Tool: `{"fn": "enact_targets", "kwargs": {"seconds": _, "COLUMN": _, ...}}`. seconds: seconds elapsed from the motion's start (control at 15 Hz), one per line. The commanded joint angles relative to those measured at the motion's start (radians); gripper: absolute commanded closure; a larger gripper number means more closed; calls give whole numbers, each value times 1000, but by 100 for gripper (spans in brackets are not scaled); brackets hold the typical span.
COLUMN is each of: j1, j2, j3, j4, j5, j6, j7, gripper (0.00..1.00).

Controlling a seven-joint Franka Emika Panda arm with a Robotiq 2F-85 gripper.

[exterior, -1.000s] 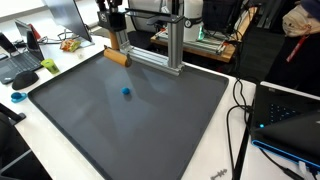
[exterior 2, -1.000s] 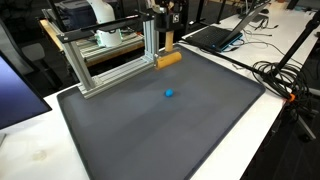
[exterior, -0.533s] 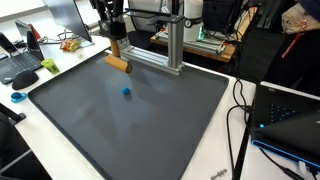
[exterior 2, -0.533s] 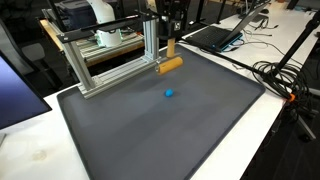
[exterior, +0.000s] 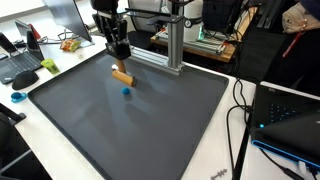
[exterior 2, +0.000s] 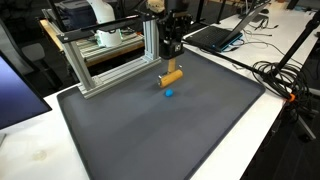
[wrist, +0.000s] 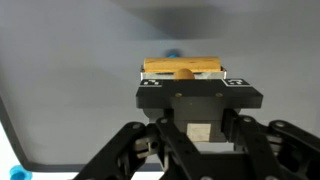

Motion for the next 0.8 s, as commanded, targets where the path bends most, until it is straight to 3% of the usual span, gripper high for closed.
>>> {"fn": "enact_targets", "kwargs": {"seconds": 0.0, "j1": -5, "j2": 13, "j3": -1, "j4": -17, "j5": 49, "j6": 41, "j7": -37, "gripper": 78}}
{"fn": "enact_targets", "kwargs": {"seconds": 0.73, "j1": -9, "j2": 62, "j3": -13, "j4": -30, "j5": 56, "j6": 115, "j7": -30, "gripper": 78}}
